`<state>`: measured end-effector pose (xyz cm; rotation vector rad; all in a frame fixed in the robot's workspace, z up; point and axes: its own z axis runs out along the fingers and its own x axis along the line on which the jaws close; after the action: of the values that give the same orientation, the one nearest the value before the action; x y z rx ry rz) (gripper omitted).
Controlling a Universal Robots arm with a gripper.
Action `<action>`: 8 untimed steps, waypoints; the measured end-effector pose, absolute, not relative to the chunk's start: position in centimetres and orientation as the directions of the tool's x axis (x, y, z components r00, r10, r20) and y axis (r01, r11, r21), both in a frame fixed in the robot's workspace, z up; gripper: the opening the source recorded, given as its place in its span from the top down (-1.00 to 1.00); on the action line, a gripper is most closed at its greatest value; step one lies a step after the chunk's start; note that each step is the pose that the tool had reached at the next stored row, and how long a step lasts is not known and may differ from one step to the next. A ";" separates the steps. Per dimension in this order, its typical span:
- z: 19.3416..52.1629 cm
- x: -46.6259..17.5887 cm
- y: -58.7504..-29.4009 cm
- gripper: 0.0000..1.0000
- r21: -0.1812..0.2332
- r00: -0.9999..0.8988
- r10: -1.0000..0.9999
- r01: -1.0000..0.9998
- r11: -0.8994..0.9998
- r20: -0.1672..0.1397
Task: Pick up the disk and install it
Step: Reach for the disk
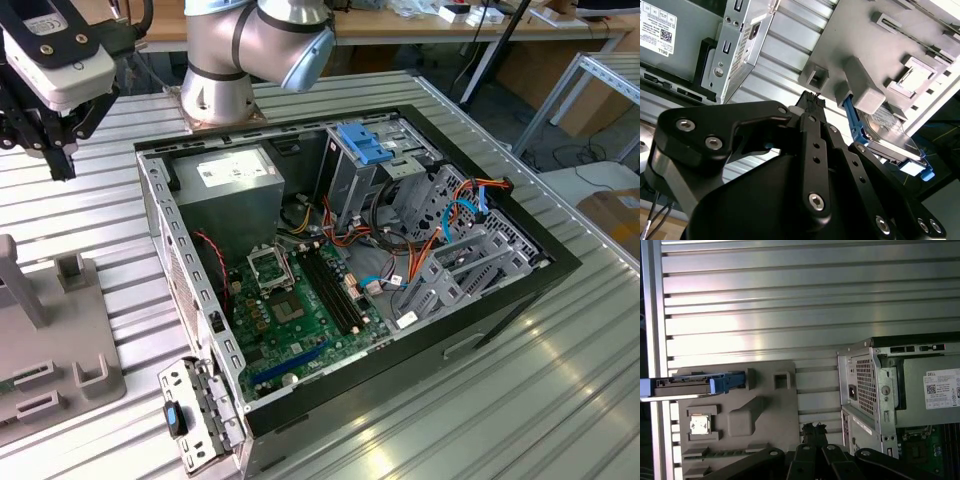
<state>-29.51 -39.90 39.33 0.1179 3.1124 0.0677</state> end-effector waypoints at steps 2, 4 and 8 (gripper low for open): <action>39.3 -29.5 -39.9 0.79 0.044 -0.997 0.076 0.075 0.996 -0.025; 39.3 -29.5 -39.9 0.79 0.044 -0.997 0.076 0.075 0.996 -0.024; 39.3 -29.7 -39.9 0.79 0.044 -0.997 0.076 0.075 0.996 -0.024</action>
<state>-29.67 -39.90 39.33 0.1183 3.1124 0.0677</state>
